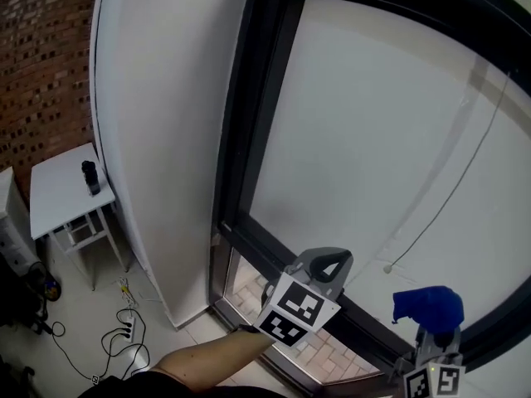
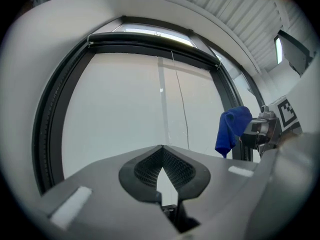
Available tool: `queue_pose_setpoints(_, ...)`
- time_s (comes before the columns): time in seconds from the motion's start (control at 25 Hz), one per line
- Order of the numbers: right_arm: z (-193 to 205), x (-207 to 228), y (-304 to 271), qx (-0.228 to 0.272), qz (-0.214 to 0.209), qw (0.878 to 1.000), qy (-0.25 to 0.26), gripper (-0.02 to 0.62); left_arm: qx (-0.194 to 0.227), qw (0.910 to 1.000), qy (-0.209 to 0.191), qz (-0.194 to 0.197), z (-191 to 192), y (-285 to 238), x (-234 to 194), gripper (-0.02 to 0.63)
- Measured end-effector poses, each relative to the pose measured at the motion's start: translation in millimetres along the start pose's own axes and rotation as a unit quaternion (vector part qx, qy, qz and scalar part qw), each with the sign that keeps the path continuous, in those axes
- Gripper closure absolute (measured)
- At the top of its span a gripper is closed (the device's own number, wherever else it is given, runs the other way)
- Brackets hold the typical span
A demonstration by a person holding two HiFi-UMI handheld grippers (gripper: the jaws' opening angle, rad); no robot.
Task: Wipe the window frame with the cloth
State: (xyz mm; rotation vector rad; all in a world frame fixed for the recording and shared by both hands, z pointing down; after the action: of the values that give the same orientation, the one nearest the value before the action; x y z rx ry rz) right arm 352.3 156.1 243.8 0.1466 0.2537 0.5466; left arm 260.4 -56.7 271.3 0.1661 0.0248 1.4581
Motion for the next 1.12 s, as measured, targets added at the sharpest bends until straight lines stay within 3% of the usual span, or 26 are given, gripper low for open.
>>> queue_pose_setpoints(0.28,-5.9,-62.4,-51.7,0.021,-0.117,0.992,-0.037,0.522,-0.009,0.9966,-0.010,-0.081,-2.8,41.9,-50.8,0.612)
queue_pose_setpoints(0.48,-29.0,-133.9,-100.0,0.056,-0.223,0.973,-0.013,0.522,-0.005,0.9892,-0.029,-0.144,-16.4,76.6,-94.7,0.612)
queue_pose_setpoints(0.64,-44.4,-179.4,-134.6,0.083,-0.278,0.956,-0.033,0.522,-0.007,0.9812,-0.031,-0.190,-24.0,107.0,-127.6,0.612)
queue_pose_setpoints(0.88,-70.3,-234.6,-191.1,0.107,-0.302,0.946,-0.039,0.521,-0.007,0.9749,-0.036,-0.219,-34.0,131.6,-181.0,0.612)
queue_pose_setpoints(1.12,-121.4,-271.4,-240.7,0.149,-0.277,0.949,-0.034,0.522,0.011,0.9789,-0.058,-0.196,-68.6,137.4,-225.7,0.612)
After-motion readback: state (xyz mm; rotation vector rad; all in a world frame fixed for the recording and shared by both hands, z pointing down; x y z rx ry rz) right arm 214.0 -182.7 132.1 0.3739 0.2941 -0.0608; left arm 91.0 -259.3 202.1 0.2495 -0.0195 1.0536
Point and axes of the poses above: the fingertips, and each gripper's own axes: y backward along the fingers, x to its right, z out of its underside, the point moved 4 cm from there along y, backward along the fingers
